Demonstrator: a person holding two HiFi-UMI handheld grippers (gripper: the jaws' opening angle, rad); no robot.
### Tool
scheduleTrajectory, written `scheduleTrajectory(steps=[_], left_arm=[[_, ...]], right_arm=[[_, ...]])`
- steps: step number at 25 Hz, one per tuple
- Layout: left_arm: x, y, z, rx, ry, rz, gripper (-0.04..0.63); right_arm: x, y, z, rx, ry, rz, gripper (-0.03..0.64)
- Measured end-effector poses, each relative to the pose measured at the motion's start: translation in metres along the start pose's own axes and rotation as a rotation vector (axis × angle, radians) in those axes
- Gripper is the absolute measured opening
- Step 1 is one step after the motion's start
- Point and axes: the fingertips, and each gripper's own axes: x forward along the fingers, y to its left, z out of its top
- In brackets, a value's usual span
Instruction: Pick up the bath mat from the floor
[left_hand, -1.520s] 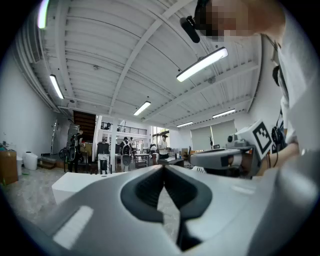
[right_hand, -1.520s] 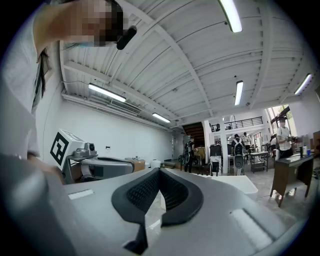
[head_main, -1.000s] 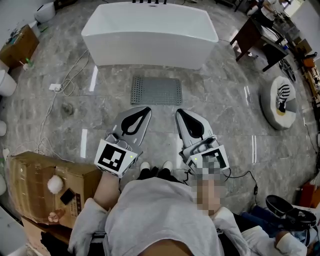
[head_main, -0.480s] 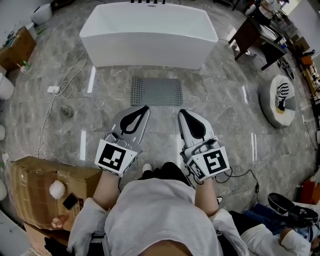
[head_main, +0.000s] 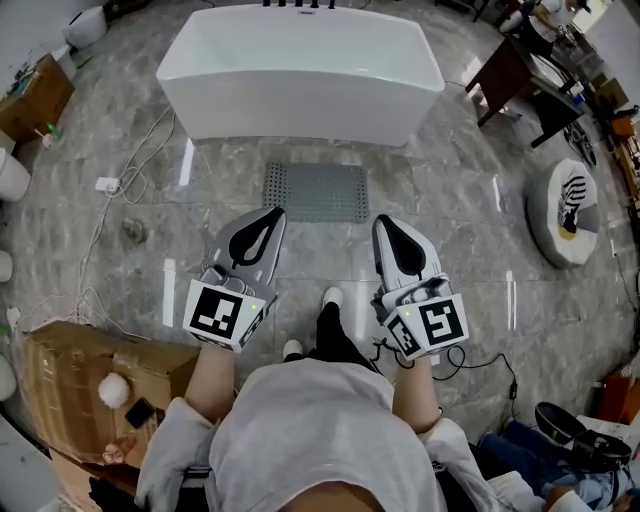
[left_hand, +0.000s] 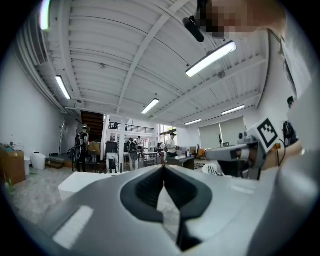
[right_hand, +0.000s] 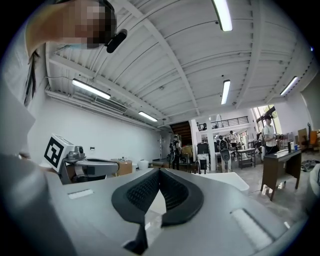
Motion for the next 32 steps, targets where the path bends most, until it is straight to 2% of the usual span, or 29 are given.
scheduleTrajectory(steps=[9,16,24,32], left_arm=[[0.099,0.025,0.021,0.020,-0.028,0.091,0.002],[0.149,0.042,0.019,0.027,-0.025,0.165,0.002],[0.175,0.064,0.007,0.023,0.007,0.193,0.002],[0.204,0.112,0.001,0.020,0.012,0.159,0.002]], right_arm=[[0.060,-0.098,0.023,-0.013,-0.024,0.039,0.000],[0.100,-0.148,0.019,-0.021,-0.017,0.090,0.000],[0.132,-0.171,0.007,0.011,-0.009,0.095,0.000],[0.179,-0.179,0.007,0.012,-0.006,0.047,0.000]])
